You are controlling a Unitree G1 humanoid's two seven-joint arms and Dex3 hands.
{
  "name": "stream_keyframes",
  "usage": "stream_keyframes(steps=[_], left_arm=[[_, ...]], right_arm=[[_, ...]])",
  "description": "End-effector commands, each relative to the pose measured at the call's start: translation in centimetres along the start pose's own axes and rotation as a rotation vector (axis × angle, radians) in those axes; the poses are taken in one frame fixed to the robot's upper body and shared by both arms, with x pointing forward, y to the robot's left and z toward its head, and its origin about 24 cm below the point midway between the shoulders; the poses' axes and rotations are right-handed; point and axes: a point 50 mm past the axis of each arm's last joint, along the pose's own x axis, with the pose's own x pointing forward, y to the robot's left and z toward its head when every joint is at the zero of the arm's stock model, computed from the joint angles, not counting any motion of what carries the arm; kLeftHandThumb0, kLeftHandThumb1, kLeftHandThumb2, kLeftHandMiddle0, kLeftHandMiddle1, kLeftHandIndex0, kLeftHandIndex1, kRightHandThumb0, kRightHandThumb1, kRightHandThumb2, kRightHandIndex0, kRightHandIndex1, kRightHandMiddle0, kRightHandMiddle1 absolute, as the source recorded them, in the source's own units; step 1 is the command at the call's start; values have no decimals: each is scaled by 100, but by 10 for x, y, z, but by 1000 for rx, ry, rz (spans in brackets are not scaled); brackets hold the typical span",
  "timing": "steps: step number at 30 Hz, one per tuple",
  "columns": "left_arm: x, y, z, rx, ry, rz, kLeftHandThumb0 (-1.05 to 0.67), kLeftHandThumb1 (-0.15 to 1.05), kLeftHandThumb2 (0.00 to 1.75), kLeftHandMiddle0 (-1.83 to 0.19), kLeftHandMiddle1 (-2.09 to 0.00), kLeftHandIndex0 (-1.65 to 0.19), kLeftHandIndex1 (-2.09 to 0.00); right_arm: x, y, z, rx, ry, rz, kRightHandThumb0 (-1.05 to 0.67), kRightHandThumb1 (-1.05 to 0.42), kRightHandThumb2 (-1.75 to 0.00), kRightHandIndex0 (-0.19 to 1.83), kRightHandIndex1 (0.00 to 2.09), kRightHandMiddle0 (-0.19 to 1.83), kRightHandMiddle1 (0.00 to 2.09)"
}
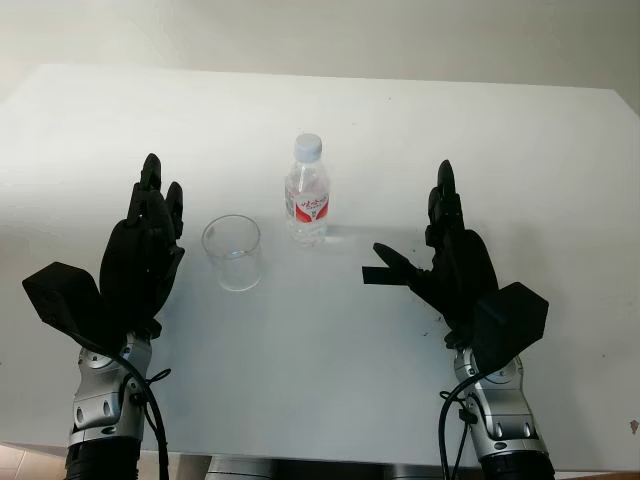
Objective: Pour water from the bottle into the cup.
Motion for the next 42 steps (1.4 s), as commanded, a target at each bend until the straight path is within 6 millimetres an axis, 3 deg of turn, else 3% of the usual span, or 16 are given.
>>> stream_keyframes(steps=[1,7,14,29,42], left_arm=[[-4,-1,2,-1,-13,2,-82,105,72,9,-5,13,-5],[-10,-4,2,10,-5,9,-81,105,73,8,-6,13,-5],[-7,-5,-1,-8,-2,11,-80,105,73,8,-5,13,-6],[-5,-3,0,-8,-11,17,-81,105,72,8,-6,12,-6],[-5,-2,1,-7,-16,18,-82,105,71,8,-6,12,-6]], right_arm=[[-3,-1,3,-5,-15,1,-92,-92,-5,-19,0,-19,0],[-9,-3,1,-14,4,8,-91,-91,-5,-19,0,-19,0],[0,0,3,-23,5,42,-92,-92,-6,-19,0,-19,0],[76,50,39,-70,-90,286,-99,-92,-5,-19,0,-19,0],[101,77,36,-39,-54,329,-98,-93,-6,-19,0,-19,0]])
